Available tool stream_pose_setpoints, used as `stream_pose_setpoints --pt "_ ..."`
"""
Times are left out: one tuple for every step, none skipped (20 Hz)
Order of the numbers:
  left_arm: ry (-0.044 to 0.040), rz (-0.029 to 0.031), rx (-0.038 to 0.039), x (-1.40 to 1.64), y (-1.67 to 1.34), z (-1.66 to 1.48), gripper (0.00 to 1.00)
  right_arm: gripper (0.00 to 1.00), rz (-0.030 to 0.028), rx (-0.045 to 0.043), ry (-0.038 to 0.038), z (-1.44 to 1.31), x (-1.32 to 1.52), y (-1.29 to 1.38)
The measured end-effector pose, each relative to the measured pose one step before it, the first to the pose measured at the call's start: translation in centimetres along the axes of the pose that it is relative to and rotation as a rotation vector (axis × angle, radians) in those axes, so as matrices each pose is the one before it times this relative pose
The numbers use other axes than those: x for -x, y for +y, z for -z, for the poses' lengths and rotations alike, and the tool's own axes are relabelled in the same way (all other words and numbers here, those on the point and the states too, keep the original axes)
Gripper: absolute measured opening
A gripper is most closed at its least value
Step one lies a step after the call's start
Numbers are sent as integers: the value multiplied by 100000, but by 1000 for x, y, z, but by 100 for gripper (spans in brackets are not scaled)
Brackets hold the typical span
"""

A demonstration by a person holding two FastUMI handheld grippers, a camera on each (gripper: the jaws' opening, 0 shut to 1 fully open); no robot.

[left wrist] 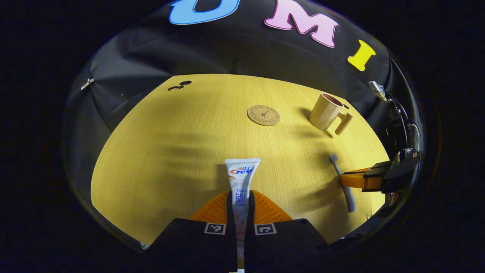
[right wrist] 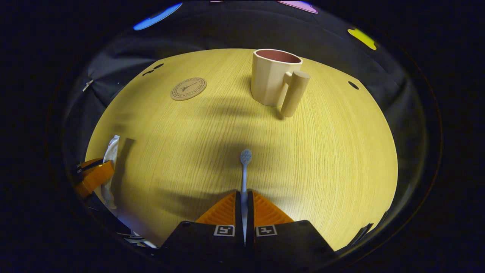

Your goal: Put the toothbrush and toothpaste on the desktop into the cup, then pick up the cup and place it on the coaster on the desktop.

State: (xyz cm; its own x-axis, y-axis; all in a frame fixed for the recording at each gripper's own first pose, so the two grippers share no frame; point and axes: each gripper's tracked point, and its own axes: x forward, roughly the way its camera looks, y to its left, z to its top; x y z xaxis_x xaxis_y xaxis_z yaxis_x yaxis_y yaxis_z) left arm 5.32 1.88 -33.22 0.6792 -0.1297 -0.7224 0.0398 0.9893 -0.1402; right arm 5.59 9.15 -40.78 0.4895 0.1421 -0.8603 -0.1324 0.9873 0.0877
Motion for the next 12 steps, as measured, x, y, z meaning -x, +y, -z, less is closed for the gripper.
stream_pose_setpoints --pt "-165 -71 -394 34 -123 -89 13 5 -661 -1244 -1021 -56 168 6" --pt "-217 -79 -426 186 -90 -92 13 5 -211 -434 -1526 -224 295 -82" --pt "-198 85 -270 120 -152 -116 13 6 -541 -244 -1521 -285 382 15" --pt "-191 71 -141 54 -165 -159 13 5 -1234 -639 -1625 -377 464 172" --pt "-182 137 -131 65 -277 -118 13 5 -1109 -302 -862 -104 410 142" --pt "-365 165 -146 114 -272 -135 13 5 -798 -276 -1248 -292 416 102" --pt "-248 308 -142 150 -321 -232 13 5 -433 -350 -1007 -180 419 -78" --pt "-375 289 -103 98 -362 -166 13 5 -661 -703 -1011 -221 517 1" --pt "-559 242 -254 147 -412 -328 13 5 -665 -928 -1485 -310 573 -46" --pt "-776 183 -453 190 -469 -338 13 5 -471 -660 -1719 -404 656 -106" --pt "-1295 242 -552 159 -530 -583 13 5 -571 -492 -2770 -525 738 -158" --pt "-1474 421 -454 170 -604 -603 13 5 -358 -356 -3262 -750 729 -287"
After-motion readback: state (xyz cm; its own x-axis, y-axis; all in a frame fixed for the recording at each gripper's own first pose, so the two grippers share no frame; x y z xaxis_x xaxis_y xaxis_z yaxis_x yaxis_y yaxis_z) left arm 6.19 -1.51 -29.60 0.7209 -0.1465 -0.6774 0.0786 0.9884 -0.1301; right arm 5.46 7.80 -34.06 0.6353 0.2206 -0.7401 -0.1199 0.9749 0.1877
